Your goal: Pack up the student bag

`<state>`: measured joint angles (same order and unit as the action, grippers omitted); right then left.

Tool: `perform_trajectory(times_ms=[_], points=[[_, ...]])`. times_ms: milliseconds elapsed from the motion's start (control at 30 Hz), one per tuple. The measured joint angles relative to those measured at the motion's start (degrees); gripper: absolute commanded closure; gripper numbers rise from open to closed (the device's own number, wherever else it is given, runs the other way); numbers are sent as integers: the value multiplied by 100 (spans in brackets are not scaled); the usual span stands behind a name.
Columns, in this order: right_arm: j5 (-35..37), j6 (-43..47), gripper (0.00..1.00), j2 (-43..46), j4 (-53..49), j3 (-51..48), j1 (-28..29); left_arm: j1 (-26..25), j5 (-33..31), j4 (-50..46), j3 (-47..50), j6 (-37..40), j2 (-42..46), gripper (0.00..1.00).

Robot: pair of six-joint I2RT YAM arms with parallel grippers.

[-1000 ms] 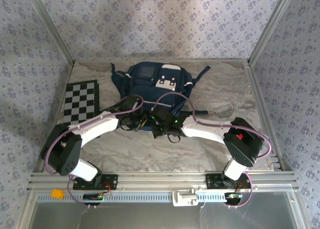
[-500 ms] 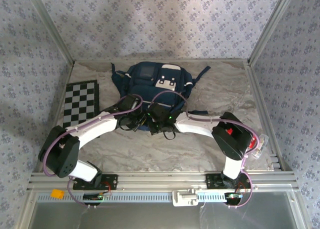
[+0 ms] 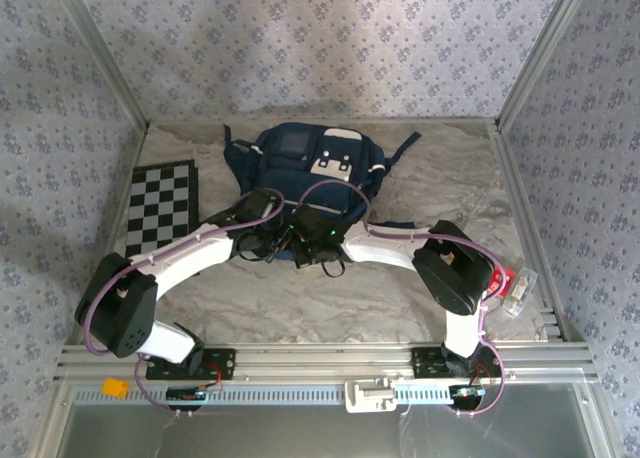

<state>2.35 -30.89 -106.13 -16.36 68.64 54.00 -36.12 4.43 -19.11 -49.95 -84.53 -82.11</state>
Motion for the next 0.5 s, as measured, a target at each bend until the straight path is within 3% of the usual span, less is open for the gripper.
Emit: perform_trajectory(times_ms=[200,500], points=[[350,-149,100,584,-461,-197,35,107,68,-26,50,107,254,100],[732,-190,100,1628,-1003,-1045,-544,925,400,-175,264,726,750,100]])
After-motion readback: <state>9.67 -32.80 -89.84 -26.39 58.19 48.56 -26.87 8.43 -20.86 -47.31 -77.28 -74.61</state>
